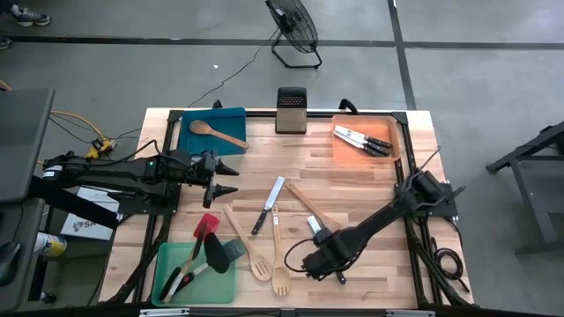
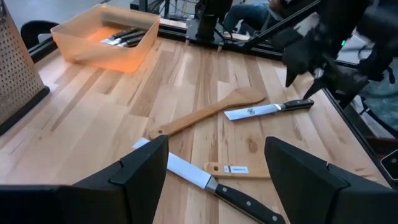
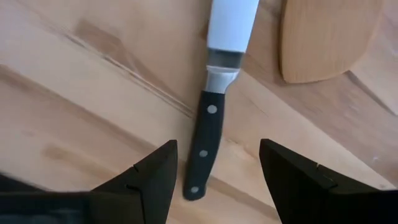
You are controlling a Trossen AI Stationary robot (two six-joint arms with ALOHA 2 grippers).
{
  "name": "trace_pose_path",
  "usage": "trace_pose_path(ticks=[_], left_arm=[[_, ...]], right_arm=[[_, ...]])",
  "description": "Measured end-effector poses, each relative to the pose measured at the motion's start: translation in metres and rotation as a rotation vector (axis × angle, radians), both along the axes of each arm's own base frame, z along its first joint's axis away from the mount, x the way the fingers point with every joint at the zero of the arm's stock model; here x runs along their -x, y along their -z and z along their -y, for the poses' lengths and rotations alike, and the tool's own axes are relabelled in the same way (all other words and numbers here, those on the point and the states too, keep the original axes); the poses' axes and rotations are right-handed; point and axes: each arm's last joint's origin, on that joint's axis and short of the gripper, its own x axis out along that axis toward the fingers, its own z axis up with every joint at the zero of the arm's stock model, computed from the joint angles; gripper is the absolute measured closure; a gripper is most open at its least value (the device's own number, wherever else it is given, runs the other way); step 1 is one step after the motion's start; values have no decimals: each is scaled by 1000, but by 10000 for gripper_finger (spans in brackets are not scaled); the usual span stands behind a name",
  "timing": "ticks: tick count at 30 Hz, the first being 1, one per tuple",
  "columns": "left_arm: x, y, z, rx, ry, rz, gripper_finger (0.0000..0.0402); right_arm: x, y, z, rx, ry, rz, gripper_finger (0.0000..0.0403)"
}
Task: Pick & Place Kitchen Items
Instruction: Put the black spatula into the orange bin
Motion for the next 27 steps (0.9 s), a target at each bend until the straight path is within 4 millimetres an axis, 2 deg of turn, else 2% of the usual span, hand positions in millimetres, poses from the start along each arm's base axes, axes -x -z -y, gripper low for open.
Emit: trace_pose_path(ticks=[2,9,19,27], left_arm=[[0,0,0,0,0,0,139],[0,0,0,0,0,1,139],[0,0,0,4,-1,0,139],[0,1,0,11,-3,-7,139]], right_arm=[[-2,6,-1,-3,0,-9,184],[-2,7,-4,49,-6,48,184],[-3,18,-4,26,-3,90,184],[1,29,-2,21,29,68,184]])
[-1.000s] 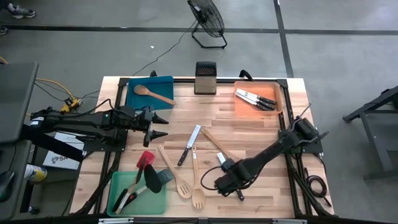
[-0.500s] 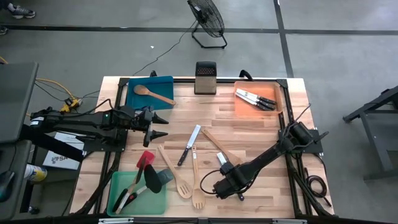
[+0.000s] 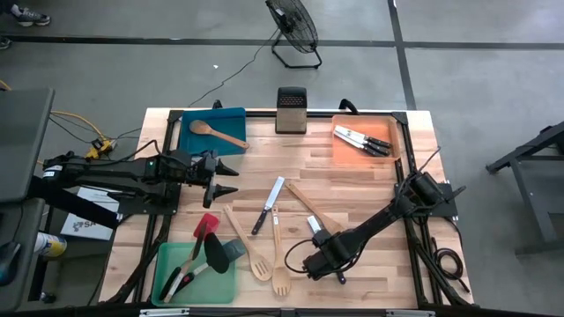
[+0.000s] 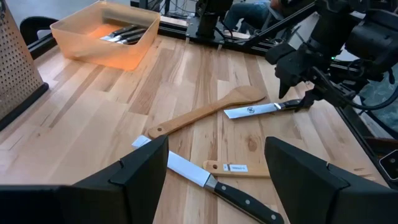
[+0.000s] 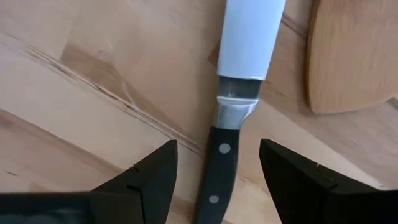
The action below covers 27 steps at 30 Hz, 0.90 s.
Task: Pick & Place Kitchen Items
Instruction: Put the black spatula into the orange bin
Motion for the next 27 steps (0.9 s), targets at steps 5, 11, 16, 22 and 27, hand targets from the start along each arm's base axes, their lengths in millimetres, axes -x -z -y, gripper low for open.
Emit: trace_pose_path(ticks=[5,11,16,22,27], left_arm=[[0,0,0,0,0,0,139],[0,1,0,4,-1,-7,139],[0,1,0,8,-2,-14,139],[0,1,0,8,-2,-16,139],[0,1,0,8,-2,-16,139]], right_arm=[[0,0,0,4,3,3,188],[1,11,1,-27,14,23,212],[1,13,1,-40,14,32,233],[2,13,1,-35,13,28,259],[2,13,1,-35,9,28,285]])
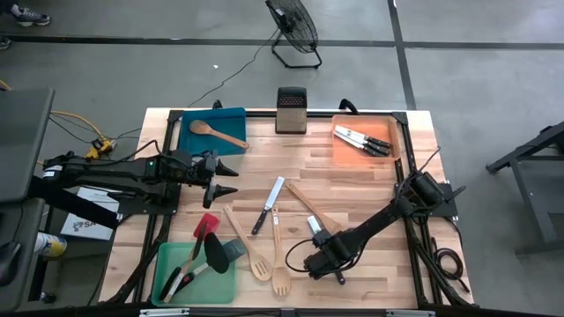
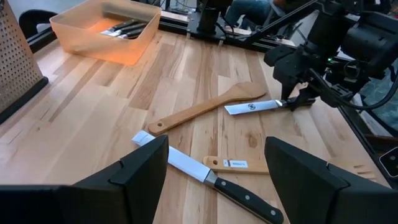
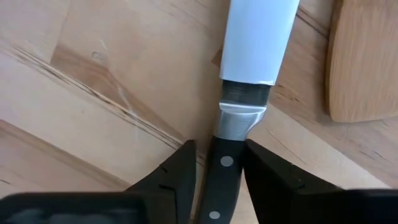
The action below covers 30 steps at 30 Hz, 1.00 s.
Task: Pick & Place Kitchen Items
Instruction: Put the black spatula into the orange bin
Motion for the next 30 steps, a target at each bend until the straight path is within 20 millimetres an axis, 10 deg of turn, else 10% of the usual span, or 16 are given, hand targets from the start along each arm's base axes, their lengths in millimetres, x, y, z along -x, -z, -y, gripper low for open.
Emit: trace_pose_path(ticks=[30], left_arm=[[0,0,0,0,-1,-1,139]], right_arm=[[-1,-3,11,6,-103,-30,335]])
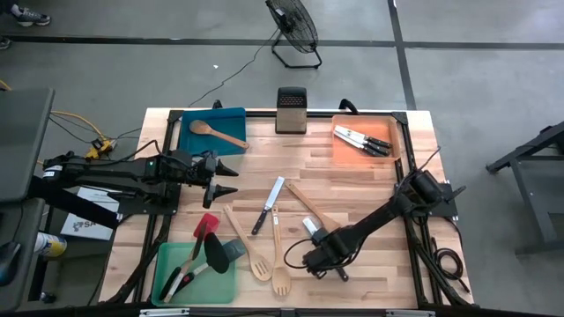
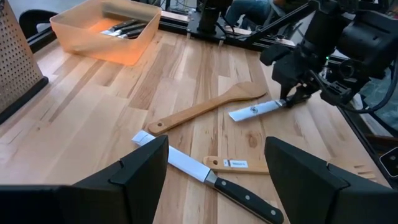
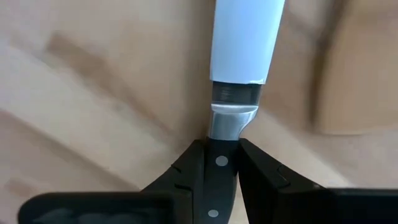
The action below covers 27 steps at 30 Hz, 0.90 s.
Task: Pick & Place Kitchen Items
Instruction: Put the black spatula into the orange bin
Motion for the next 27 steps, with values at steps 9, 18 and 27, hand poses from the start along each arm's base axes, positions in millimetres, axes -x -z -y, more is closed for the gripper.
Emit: trace_pose_path(ticks=[9,18,27], left_arm=[[0,1,0,-1,-5,-14,139],[1,2,0,6,-10,-21,139],[1,2,0,4,-14,-21,139]], right_arm=[[10,-23,7,56,1,11,335],[27,-59,23,126,-7,16,336],[43,-85,51,197,-60,-55,336]])
